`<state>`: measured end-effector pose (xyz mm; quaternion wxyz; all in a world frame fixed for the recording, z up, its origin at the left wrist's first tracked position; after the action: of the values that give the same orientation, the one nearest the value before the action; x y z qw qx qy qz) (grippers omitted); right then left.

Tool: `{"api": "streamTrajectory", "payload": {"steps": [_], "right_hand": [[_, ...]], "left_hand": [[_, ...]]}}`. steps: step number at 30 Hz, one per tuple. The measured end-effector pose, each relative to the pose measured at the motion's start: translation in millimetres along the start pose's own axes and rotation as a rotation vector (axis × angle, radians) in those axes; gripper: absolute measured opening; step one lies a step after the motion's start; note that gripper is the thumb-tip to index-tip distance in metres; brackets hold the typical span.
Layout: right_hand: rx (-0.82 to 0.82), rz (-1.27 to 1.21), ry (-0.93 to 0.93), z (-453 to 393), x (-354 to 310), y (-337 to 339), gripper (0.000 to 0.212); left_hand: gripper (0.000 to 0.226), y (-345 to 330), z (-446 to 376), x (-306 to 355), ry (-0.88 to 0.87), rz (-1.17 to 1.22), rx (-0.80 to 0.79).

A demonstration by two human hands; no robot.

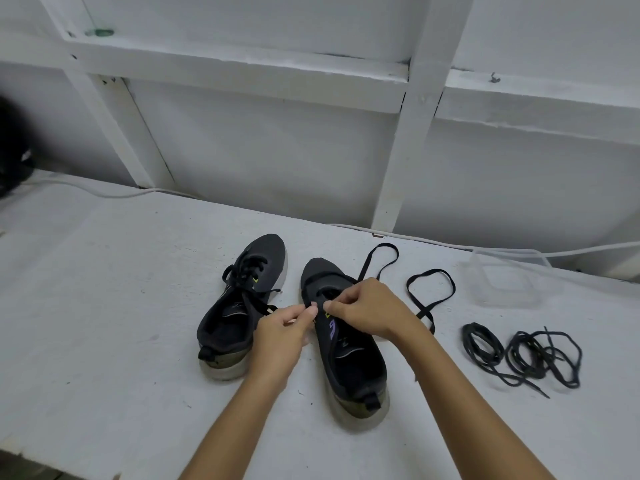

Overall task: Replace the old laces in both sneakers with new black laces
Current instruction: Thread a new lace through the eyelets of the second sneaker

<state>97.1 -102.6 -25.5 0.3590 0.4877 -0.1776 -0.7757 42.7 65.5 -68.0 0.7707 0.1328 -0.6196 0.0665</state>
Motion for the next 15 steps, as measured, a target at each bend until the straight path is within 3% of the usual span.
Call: {"api": "streamTrajectory", "payload": {"steps": [4, 7, 10, 15], "right_hand": [[-0.072, -0.172, -0.082, -4, 4, -8, 0.017], [-0.02, -0.334, -0.158, -2, 14, -13, 0.014], [0.014, -0.494, -0.191, 1, 21, -16, 0.013], [0.013, -0.557, -0.148, 8, 25, -14, 0.016]], "left_hand": [[0.011, -4, -4, 7, -0.031, 0.15, 0.067], [0.008, -9, -8, 8, -0.046, 0.24, 0.081], [0.01, -12, -12, 11, -0.113, 0.146, 0.072], [0.007, -15, -13, 12, -0.185, 0.01, 0.074]]}}
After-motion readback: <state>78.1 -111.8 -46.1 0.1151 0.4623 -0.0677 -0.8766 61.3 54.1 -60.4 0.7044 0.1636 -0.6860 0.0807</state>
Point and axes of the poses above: each hand's wrist, its own z-axis away from the middle knuckle, its own y-axis out of the back of the hand, x = y × z, the point moved 7 cm from there along -z, towards the middle knuckle, and after that the axes turned 9 degrees about -y, right-handed, at the moved point
